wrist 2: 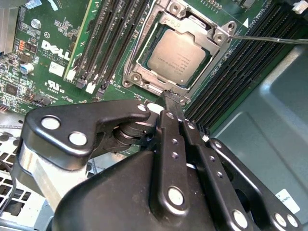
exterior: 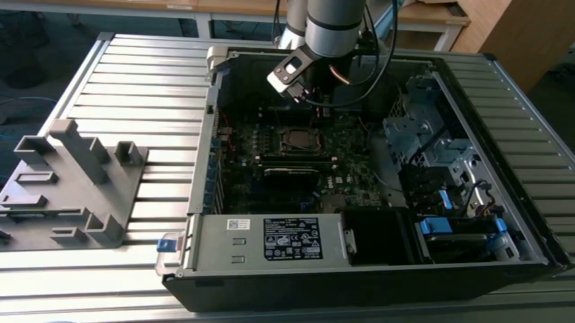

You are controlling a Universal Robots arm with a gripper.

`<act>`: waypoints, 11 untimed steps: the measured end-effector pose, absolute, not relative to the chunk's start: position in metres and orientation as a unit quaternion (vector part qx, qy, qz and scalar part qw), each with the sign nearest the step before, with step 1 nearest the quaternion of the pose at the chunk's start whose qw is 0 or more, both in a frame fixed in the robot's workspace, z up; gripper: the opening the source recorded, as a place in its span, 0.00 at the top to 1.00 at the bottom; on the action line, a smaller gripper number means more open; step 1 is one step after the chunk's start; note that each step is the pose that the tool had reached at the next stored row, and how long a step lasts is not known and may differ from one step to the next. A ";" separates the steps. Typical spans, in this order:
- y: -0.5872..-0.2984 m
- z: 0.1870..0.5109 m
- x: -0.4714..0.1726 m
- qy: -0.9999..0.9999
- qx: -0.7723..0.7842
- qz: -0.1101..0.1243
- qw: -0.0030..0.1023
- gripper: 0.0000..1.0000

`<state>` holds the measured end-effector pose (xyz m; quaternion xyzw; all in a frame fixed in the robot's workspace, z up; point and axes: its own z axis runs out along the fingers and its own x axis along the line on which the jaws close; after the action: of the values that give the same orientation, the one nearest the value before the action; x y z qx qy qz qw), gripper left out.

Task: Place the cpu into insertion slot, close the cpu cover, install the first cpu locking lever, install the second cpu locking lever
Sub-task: 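Close the cpu cover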

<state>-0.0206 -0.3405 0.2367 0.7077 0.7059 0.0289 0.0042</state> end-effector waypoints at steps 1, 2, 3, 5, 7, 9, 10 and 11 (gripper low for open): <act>-0.340 0.237 -0.021 0.706 0.708 0.029 0.004 0.89; -0.340 0.237 -0.021 0.706 0.708 0.029 0.004 0.89; -0.340 0.237 -0.022 0.706 0.708 0.029 0.004 0.89; -0.340 0.237 -0.023 0.706 0.708 0.029 0.004 0.89; -0.340 0.237 -0.023 0.706 0.708 0.029 0.004 0.89; -0.340 0.237 -0.024 0.706 0.708 0.029 0.004 0.89; -0.340 0.237 -0.024 0.706 0.708 0.029 0.004 0.89; -0.340 0.237 -0.024 0.706 0.708 0.029 0.004 0.89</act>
<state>-0.0237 -0.3405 0.2367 0.7077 0.7060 0.0289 0.0042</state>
